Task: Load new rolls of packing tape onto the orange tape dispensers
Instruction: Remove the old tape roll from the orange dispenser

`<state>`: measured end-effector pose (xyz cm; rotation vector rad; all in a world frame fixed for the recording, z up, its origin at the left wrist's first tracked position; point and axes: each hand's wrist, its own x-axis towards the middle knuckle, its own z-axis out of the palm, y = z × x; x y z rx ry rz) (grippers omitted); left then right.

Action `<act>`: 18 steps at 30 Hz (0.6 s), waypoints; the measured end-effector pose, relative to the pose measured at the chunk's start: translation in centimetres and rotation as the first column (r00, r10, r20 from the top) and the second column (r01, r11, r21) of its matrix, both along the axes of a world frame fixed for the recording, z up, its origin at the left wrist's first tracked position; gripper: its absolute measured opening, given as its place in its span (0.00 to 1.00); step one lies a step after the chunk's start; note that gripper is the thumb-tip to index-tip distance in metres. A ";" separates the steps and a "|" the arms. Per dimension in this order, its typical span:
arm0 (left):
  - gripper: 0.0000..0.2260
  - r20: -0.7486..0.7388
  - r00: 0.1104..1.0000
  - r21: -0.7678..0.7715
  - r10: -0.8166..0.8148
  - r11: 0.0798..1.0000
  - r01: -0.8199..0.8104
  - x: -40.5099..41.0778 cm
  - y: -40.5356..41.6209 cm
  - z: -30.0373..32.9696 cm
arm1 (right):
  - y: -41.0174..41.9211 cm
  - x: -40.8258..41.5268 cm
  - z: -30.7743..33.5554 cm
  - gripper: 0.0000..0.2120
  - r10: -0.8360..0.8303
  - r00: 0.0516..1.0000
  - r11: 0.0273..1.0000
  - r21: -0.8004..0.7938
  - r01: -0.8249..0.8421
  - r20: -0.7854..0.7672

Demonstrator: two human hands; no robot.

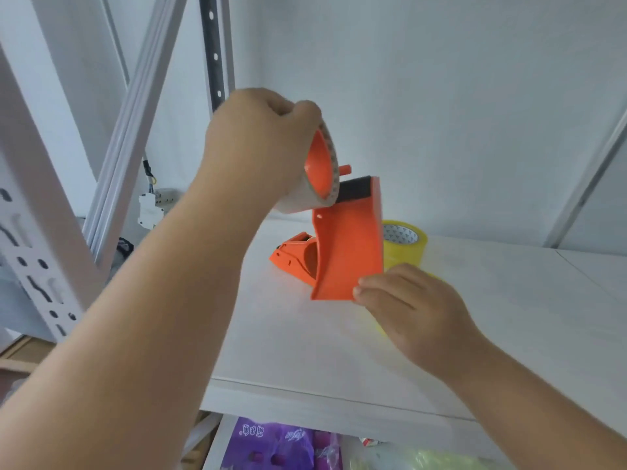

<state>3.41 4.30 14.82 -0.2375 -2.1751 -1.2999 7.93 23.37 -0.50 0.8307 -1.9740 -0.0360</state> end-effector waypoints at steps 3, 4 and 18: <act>0.10 0.080 0.997 0.054 -0.016 0.998 0.011 -0.8 0.0 1.2 | 1.8 -0.6 1.5 0.04 -0.072 0.997 0.993 0.092 0.072 0.002; 0.10 0.101 0.995 0.089 -0.019 0.996 0.010 -1.0 -0.2 1.5 | 2.4 -0.9 1.6 0.04 -0.107 0.994 0.989 0.102 0.105 0.012; 0.08 0.152 0.985 0.112 -0.079 0.992 0.062 -1.4 0.1 0.9 | 1.4 -0.6 3.0 0.12 -0.194 0.960 0.965 -0.138 0.225 0.203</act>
